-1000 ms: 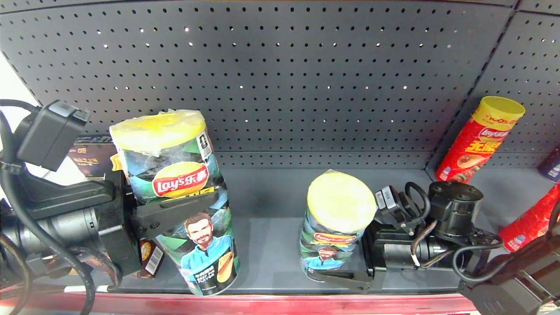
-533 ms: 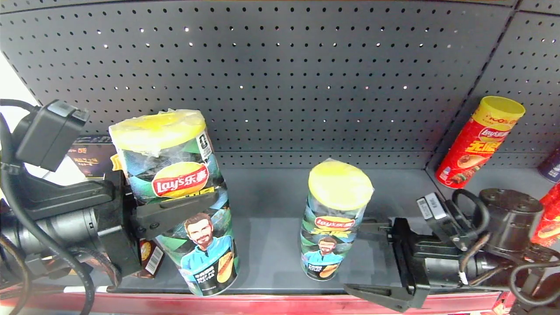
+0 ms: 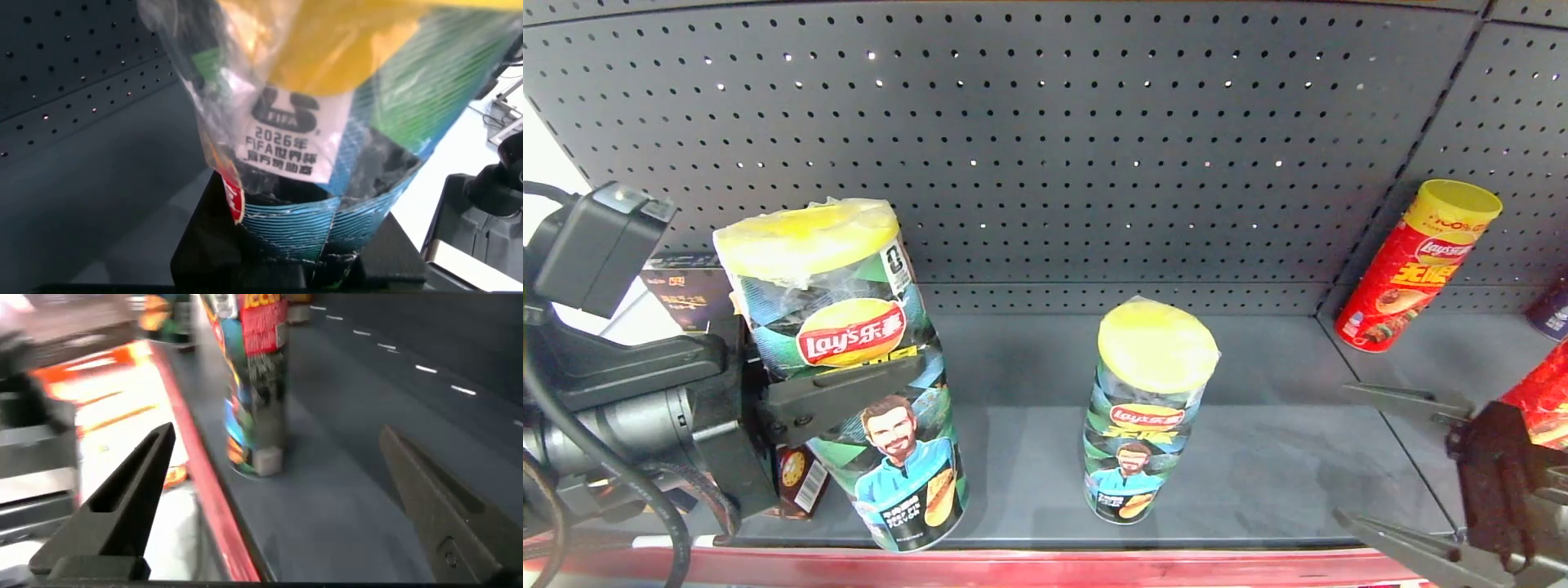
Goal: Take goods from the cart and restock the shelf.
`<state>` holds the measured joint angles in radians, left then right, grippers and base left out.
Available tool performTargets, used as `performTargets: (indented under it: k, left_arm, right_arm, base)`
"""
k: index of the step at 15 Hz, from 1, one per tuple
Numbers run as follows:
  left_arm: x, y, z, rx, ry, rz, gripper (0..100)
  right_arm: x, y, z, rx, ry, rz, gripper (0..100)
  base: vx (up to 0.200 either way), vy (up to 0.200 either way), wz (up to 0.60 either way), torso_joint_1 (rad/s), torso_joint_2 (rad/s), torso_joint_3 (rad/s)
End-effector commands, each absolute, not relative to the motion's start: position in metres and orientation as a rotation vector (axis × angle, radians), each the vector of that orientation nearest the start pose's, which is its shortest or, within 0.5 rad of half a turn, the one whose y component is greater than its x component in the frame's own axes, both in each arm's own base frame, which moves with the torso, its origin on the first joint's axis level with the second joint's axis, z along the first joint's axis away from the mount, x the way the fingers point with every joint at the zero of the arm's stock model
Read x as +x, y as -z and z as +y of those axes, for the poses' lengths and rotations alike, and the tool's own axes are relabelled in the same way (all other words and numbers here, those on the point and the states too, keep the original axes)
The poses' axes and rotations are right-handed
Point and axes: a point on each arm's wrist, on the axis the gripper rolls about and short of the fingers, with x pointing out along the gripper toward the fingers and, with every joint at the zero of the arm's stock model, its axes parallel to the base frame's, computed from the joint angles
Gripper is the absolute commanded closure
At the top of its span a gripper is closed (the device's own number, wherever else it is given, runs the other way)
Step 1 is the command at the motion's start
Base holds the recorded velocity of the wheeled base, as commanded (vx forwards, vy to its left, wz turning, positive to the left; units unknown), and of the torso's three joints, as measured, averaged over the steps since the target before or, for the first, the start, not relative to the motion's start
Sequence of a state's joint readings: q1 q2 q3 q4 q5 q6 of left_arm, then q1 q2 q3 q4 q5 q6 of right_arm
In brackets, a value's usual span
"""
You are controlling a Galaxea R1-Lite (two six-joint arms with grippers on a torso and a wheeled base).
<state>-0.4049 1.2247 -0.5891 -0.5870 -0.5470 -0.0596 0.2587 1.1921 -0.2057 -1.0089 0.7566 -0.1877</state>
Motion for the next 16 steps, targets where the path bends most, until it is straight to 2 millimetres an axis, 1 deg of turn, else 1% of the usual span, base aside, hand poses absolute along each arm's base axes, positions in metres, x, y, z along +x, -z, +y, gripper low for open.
performTargets:
  k: [1, 2, 3, 5, 6, 7, 10, 11, 12, 14, 15, 16]
  left_arm:
    - [0.163, -0.235, -0.083, -0.059, 0.952, 0.076, 100]
    - [0.162, -0.236, -0.082, -0.058, 0.951, 0.071, 100]
    - [0.160, -0.236, -0.081, -0.058, 0.951, 0.070, 100]
    - [0.155, -0.231, -0.079, -0.059, 0.951, 0.079, 100]
    - [0.155, -0.230, -0.079, -0.059, 0.951, 0.081, 100]
    - [0.149, -0.227, -0.077, -0.059, 0.950, 0.084, 100]
    - [0.144, -0.223, -0.074, -0.059, 0.950, 0.087, 100]
    - [0.144, -0.223, -0.074, -0.059, 0.950, 0.087, 100]
    - [0.144, -0.225, -0.075, -0.059, 0.952, 0.084, 100]
    - [0.145, -0.226, -0.075, -0.059, 0.952, 0.078, 100]
    - [0.145, -0.228, -0.075, -0.058, 0.952, 0.073, 100]
    - [0.146, -0.228, -0.076, -0.057, 0.954, 0.072, 100]
  right_arm:
    - [0.090, -0.189, 0.024, -0.205, -0.722, -0.183, 0]
    - [0.065, -0.181, 0.017, -0.186, -0.576, -0.148, 0]
    - [0.047, -0.172, 0.013, -0.160, -0.482, -0.118, 0]
    - [0.019, -0.148, 0.008, -0.142, -0.362, -0.064, 0]
    - [0.018, -0.147, 0.008, -0.140, -0.359, -0.062, 0]
    - [0.000, -0.127, 0.005, -0.082, -0.285, -0.024, 0]
    - [-0.013, -0.095, -0.001, -0.028, -0.019, 0.017, 0]
    - [-0.018, -0.085, -0.002, -0.016, 0.037, -0.012, 0]
    - [-0.022, -0.081, -0.002, 0.009, 0.067, -0.039, 0]
    - [-0.022, -0.079, -0.001, 0.030, 0.056, -0.030, 0]
    - [-0.022, -0.076, -0.001, -0.012, 0.026, 0.012, 0]
    - [-0.022, -0.075, 0.000, -0.038, -0.003, 0.014, 0]
  base:
    - [0.000, 0.000, 0.00, 0.000, 0.00, 0.000]
    - [0.000, 0.000, 0.00, 0.000, 0.00, 0.000]
    - [0.000, 0.000, 0.00, 0.000, 0.00, 0.000]
    - [0.000, 0.000, 0.00, 0.000, 0.00, 0.000]
    - [0.000, 0.000, 0.00, 0.000, 0.00, 0.000]
    - [0.000, 0.000, 0.00, 0.000, 0.00, 0.000]
    - [0.000, 0.000, 0.00, 0.000, 0.00, 0.000]
    - [0.000, 0.000, 0.00, 0.000, 0.00, 0.000]
    - [0.000, 0.000, 0.00, 0.000, 0.00, 0.000]
    - [0.000, 0.000, 0.00, 0.000, 0.00, 0.000]
    - [0.000, 0.000, 0.00, 0.000, 0.00, 0.000]
    - [0.000, 0.000, 0.00, 0.000, 0.00, 0.000]
